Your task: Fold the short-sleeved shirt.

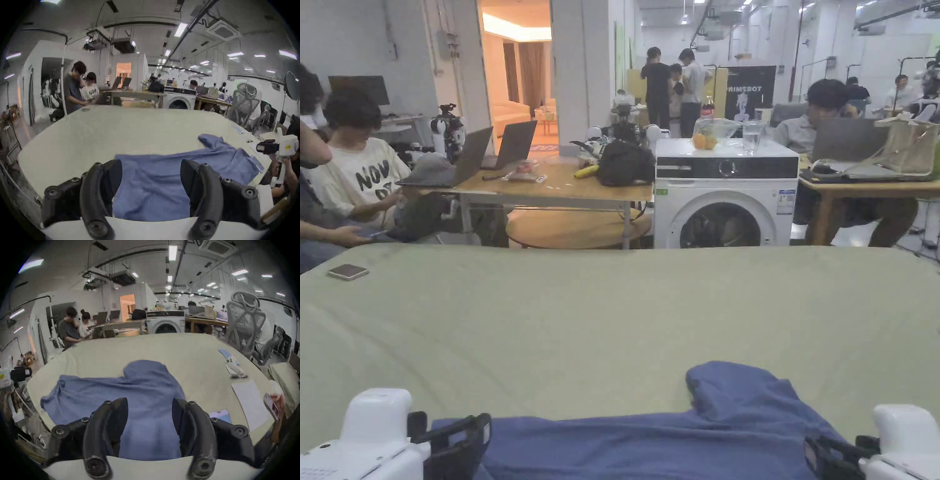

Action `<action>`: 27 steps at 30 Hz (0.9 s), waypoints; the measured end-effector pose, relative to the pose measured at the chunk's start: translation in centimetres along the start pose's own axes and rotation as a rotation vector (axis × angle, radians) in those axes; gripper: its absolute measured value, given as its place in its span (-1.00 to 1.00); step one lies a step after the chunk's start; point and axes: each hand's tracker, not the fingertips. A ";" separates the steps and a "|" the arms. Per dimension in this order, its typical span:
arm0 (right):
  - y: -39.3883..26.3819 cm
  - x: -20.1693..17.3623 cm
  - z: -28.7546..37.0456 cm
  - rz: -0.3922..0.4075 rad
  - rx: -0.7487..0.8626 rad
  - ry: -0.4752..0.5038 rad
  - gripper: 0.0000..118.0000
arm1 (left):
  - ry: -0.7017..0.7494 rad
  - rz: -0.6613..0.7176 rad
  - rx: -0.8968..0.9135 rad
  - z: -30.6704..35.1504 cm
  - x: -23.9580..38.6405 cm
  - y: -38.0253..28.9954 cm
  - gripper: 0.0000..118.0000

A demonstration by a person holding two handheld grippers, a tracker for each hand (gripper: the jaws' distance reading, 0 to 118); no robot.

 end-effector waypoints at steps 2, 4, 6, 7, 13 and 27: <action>0.3 -1.4 -1.1 0.032 -0.001 0.004 -0.17 | -0.077 0.028 0.023 -0.7 1.0 0.2 -0.02; 0.1 -2.8 -2.0 0.062 -0.008 0.005 -0.41 | -0.117 0.036 0.041 -1.3 1.7 -0.2 -0.35; -0.3 -3.5 -2.6 0.067 -0.020 0.020 -0.98 | -0.086 0.014 0.032 -1.3 2.4 -0.4 -1.00; -0.5 -3.6 -2.7 0.047 -0.030 0.058 -1.00 | -0.099 0.001 0.020 -1.2 2.6 -0.6 -1.00; -1.3 -3.3 -3.2 0.070 -0.030 0.104 -1.00 | -0.005 0.045 -0.040 -0.1 -1.1 0.8 -1.00; -3.0 0.9 -4.2 -0.038 -0.133 0.123 -1.00 | 0.202 0.297 -0.523 -20.6 -14.2 0.2 -0.10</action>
